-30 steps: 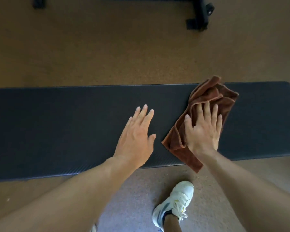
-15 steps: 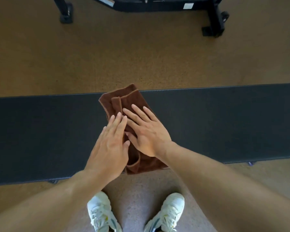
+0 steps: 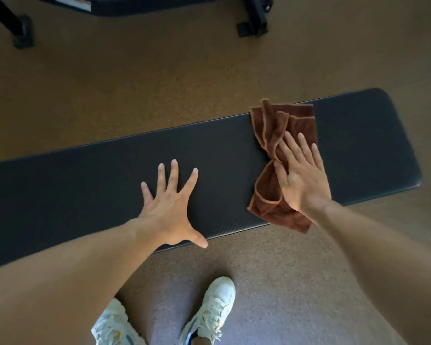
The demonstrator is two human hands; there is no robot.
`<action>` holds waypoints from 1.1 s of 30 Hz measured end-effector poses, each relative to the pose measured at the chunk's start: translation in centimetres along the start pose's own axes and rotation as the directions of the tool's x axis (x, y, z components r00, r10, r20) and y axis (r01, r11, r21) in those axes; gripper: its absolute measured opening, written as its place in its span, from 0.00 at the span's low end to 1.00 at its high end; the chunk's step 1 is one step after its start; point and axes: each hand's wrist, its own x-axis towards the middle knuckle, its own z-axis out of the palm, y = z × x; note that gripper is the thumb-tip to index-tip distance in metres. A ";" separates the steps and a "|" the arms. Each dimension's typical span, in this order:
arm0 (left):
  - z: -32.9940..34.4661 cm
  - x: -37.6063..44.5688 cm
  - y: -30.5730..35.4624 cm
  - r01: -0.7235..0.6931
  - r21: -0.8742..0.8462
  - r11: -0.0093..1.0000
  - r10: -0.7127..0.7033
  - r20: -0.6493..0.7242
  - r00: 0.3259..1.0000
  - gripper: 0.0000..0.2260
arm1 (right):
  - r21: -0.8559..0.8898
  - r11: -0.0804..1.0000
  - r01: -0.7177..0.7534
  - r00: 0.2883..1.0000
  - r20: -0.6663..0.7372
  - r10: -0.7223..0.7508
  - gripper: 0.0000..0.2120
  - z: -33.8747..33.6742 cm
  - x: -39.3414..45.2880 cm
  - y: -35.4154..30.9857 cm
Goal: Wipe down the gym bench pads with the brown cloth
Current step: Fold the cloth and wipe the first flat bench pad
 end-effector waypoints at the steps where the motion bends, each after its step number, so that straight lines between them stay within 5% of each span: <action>1: 0.5 0.2 0.3 0.021 0.015 1.000 -0.021 -0.006 1.000 0.72 | 0.014 0.998 -0.065 0.998 -0.010 0.065 0.31 -0.1 -0.9 1.4; 8: 1.9 0.5 -0.5 0.034 0.030 0.999 -0.031 -0.089 0.996 0.72 | 0.135 0.902 -0.410 0.904 -0.071 0.421 0.30 1.5 -3.4 0.5; 14: 2.1 0.6 -1.5 -0.043 -0.020 0.999 0.042 -0.075 0.996 0.71 | 0.208 0.816 -0.539 0.827 -0.056 0.560 0.30 2.9 -4.8 -3.7; 18: 1.2 -0.4 -4.2 -0.214 -0.211 0.954 0.199 -0.091 0.976 0.60 | 0.226 0.802 -0.552 0.821 -0.017 0.570 0.30 3.1 -5.5 -8.4; 23: 2.0 -5.1 -15.7 -0.334 -0.317 0.888 0.232 -0.317 0.919 0.39 | 0.240 0.837 -0.492 0.863 0.006 0.505 0.29 4.5 -5.4 -20.0; 30: 2.6 -10.7 -35.2 -0.165 -0.479 0.862 -0.019 -0.357 0.934 0.33 | 0.212 0.945 -0.250 0.968 0.061 0.243 0.29 7.2 -2.9 -42.0; 33: 3.8 -13.3 -41.3 -0.135 -0.545 0.828 -0.100 -0.379 0.920 0.32 | 0.176 0.984 -0.016 0.997 0.080 0.002 0.28 9.1 -3.2 -53.1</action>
